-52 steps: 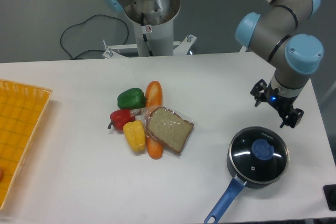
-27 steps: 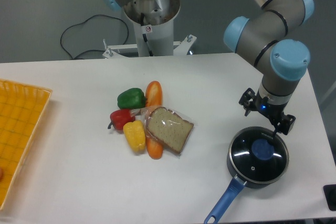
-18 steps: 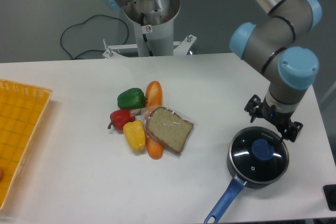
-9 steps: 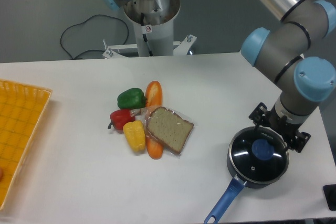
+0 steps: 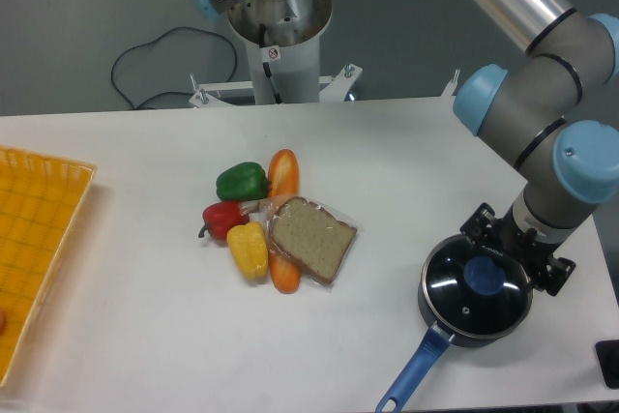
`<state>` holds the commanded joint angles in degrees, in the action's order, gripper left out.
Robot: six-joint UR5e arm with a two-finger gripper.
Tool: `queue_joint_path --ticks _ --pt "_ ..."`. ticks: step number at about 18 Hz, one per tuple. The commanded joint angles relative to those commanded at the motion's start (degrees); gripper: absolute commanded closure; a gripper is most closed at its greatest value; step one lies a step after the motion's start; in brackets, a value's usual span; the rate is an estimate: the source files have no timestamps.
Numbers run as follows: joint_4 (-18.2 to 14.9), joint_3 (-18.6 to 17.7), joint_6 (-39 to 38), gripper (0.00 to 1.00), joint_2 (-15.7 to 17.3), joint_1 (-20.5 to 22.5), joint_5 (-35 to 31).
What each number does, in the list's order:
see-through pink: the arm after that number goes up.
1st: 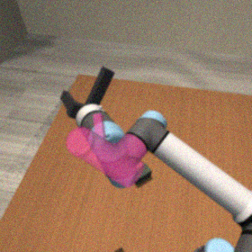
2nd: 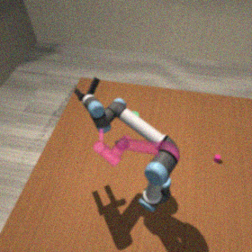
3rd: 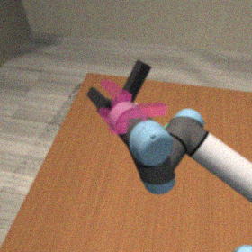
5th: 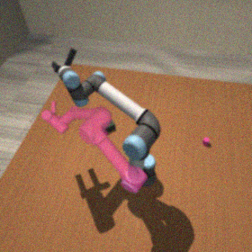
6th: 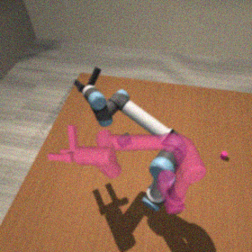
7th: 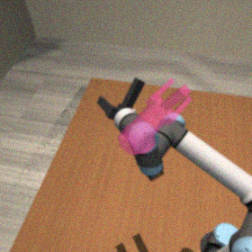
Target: Open the lid
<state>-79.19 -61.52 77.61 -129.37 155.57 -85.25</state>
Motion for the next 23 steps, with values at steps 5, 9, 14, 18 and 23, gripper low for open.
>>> queue_joint_path --ticks 5,9,14,18,23 --pt "0.2 -0.5 -0.4 0.0 0.0 -0.3 -0.2" --pt "0.4 -0.9 -0.4 0.0 0.1 -0.3 -0.3" --pt "1.1 -1.8 -0.4 0.0 0.1 -0.7 -0.4" --pt "2.1 -2.3 -0.4 0.0 0.2 -0.7 -0.4" --pt "2.8 -2.4 -0.3 0.0 0.1 -0.7 -0.4"
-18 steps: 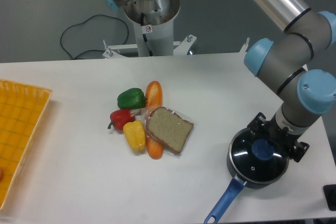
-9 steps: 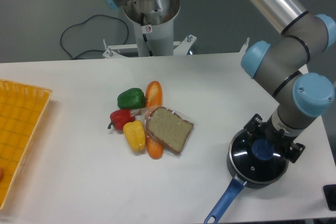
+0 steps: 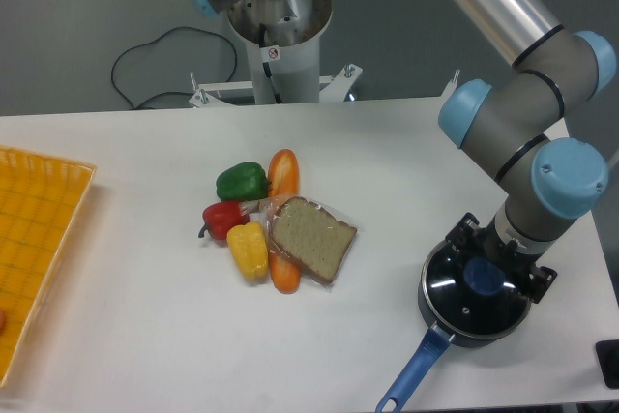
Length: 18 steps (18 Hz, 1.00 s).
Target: Open the lid
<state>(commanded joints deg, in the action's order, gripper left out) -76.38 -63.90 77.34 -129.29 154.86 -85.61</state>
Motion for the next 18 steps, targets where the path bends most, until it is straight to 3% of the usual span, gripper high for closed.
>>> queue_joint_path --ticks 6,11,18 --pt "0.4 -0.7 0.6 0.0 0.1 0.0 0.0" --pt "4.6 -3.9 0.7 0.0 0.9 0.2 0.1" --pt "4.6 -4.0 0.7 0.0 0.9 0.4 0.2"
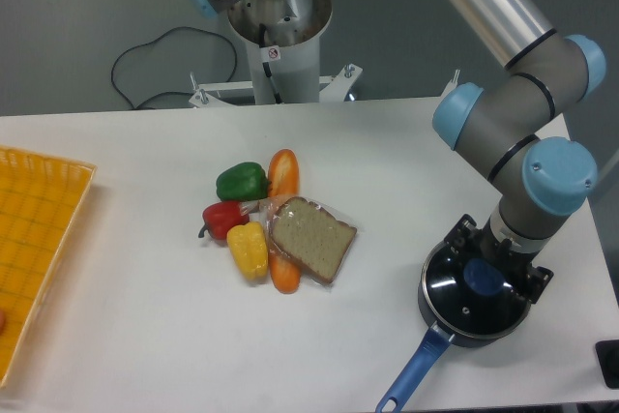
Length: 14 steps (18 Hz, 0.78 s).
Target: Open the lid
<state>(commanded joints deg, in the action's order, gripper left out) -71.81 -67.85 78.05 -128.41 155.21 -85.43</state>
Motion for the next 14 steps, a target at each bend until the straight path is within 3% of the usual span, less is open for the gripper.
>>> queue_joint_path --ticks 14 --pt "0.0 -0.1 1.6 0.2 0.1 -0.1 -0.4"
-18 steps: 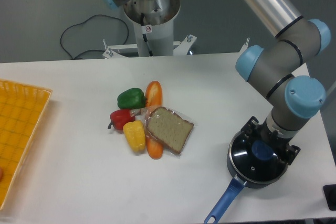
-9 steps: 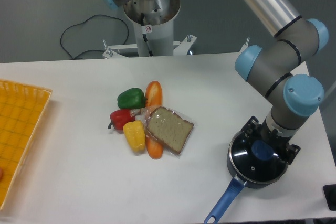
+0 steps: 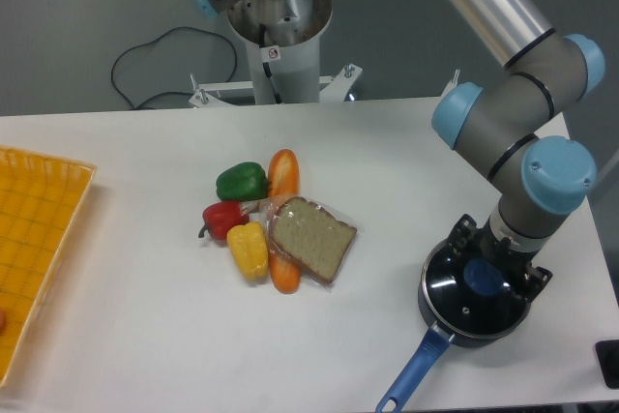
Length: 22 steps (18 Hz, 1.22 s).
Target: Open the lid
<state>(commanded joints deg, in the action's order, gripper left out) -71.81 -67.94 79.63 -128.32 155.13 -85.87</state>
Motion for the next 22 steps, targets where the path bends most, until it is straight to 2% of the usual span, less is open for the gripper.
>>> queue_joint_path --ticks 4,7,14,22 --pt "0.0 0.0 0.0 0.35 0.1 0.0 -0.2" --pt "0.0 0.0 0.0 0.4 0.1 0.0 -0.9" --pt "-0.4 -0.1 0.0 0.44 0.4 0.0 -0.9" --pt "-0.7 -1.2 0.0 0.44 2.3 0.0 -0.9"
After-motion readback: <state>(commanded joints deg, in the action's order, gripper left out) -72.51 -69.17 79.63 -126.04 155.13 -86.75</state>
